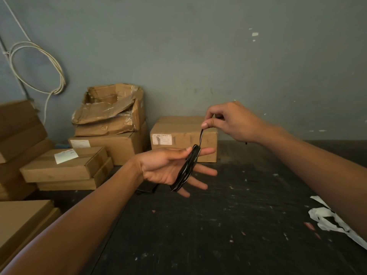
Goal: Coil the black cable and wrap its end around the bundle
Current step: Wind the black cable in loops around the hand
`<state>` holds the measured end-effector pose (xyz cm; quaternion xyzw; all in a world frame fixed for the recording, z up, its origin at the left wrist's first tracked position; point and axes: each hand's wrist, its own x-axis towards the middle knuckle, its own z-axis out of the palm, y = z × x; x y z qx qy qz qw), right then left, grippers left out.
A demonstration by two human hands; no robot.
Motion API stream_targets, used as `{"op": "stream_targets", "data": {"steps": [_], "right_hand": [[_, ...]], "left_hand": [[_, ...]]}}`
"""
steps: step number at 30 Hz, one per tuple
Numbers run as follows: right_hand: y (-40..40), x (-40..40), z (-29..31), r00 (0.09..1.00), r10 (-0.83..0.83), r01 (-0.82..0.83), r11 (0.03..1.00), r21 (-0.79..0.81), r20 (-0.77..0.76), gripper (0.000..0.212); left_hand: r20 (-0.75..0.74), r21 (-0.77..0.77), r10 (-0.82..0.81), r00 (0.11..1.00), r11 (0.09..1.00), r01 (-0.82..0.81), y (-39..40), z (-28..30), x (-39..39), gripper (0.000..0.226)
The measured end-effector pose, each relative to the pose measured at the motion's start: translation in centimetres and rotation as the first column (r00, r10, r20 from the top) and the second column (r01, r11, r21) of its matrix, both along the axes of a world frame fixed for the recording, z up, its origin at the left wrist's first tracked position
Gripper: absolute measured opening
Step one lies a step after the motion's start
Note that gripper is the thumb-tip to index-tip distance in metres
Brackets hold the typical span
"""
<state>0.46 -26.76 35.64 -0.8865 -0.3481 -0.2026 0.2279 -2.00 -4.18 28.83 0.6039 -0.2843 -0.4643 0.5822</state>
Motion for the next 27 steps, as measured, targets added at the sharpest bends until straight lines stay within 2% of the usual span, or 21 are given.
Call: {"op": "stream_targets", "data": {"steps": [4,8,10,14,17,20,22,25,27], "right_hand": [[-0.3,0.3,-2.0,0.97,0.179,-0.141,0.965,0.221,-0.163,0.009],[-0.2,0.5,-6.1,0.918,0.261,-0.137,0.914,0.382,-0.297,0.018],[0.3,0.2,-8.2,0.899,0.305,-0.163,0.899,0.407,-0.314,0.029],[2.1,-1.8,-11.7,0.85,0.421,-0.205,0.819,0.536,-0.318,0.022],[3.2,-3.3,-12.9,0.839,0.399,-0.144,0.82,0.554,-0.372,0.022],[4.1,-4.5,-13.4,0.846,0.361,-0.109,0.838,0.535,-0.392,0.03],[4.9,-5.3,-13.6,0.841,0.358,-0.082,0.826,0.558,-0.405,0.025],[6.0,-6.1,-13.7,0.816,0.358,0.001,0.785,0.619,-0.455,0.023],[6.5,-6.6,-13.7,0.762,0.404,0.094,0.704,0.704,-0.506,0.021]], "left_hand": [[-0.061,-0.164,-0.075,0.995,0.984,0.064,-0.6,0.5,-0.6,0.063],[-0.08,-0.315,-0.114,0.99,0.945,0.084,-1.2,0.5,-0.9,0.059],[-0.099,-0.384,-0.131,0.986,0.92,0.084,-1.6,0.3,-0.9,0.056],[-0.128,-0.508,-0.14,0.982,0.86,0.056,-2.1,0.3,-0.5,0.052],[-0.179,-0.602,-0.109,0.978,0.798,-0.021,-1.6,0.2,-0.1,0.053],[-0.199,-0.619,0.002,0.98,0.775,-0.127,-1.3,0.3,0.4,0.053],[-0.194,-0.624,0.062,0.979,0.762,-0.172,-1.2,0.3,0.9,0.052],[-0.214,-0.652,0.134,0.968,0.718,-0.244,-1.3,0.0,1.4,0.05],[-0.235,-0.655,0.194,0.952,0.692,-0.303,-1.2,-0.4,1.8,0.049]]}}
